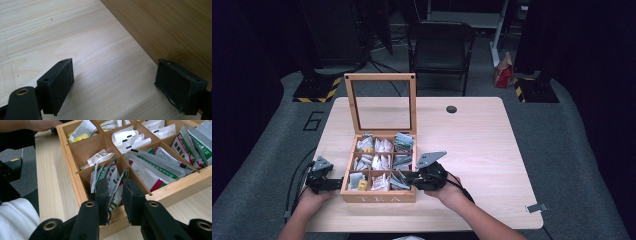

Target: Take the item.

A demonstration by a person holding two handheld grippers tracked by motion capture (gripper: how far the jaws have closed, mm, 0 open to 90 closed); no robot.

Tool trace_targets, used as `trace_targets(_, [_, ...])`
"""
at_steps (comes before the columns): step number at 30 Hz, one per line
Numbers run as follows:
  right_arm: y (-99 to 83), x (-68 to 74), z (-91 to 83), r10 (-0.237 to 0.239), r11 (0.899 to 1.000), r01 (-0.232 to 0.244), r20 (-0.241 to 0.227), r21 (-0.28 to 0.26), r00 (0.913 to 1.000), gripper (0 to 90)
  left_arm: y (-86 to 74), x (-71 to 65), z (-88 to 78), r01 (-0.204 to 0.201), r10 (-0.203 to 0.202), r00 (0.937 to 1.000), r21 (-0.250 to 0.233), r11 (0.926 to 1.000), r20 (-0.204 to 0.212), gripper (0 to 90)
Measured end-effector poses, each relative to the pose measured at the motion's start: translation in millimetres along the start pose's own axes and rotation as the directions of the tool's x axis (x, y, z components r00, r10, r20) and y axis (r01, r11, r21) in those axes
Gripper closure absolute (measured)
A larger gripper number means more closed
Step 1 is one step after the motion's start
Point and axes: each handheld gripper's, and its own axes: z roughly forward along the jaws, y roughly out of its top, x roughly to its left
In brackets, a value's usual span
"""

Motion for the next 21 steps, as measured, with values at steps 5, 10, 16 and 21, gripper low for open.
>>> trace_targets(5, [0.6, -0.1, 4.2, 0.006, 1.0, -0.006, -0.002, 0.007, 1.0, 77.2, 0.0, 0.1, -0.1, 0.0, 0.0, 1.0, 0.0, 1.0, 0.001, 14.9])
trace_targets(10, [0.4, -1.0, 8.4, -0.008, 1.0, 0.008, 0.001, 0.015, 1.0, 78.4, 0.0, 0.1, -0.1, 0.0, 0.0, 1.0, 0.001, 1.0, 0.001, 14.9])
trace_targets(16, [0.2, -1.5, 11.6, 0.006, 1.0, -0.006, 0.003, 0.022, 1.0, 79.0, 0.0, 0.0, 0.0, 0.0, 0.0, 1.0, 0.0, 1.0, 0.001, 14.9])
trace_targets(21, [0.8, -1.8, 15.5, 0.01, 1.0, -0.01, 0.001, 0.023, 0.9999, 79.3, 0.0, 0.0, -0.1, 0.0, 0.0, 1.0, 0.0, 1.0, 0.001, 14.9])
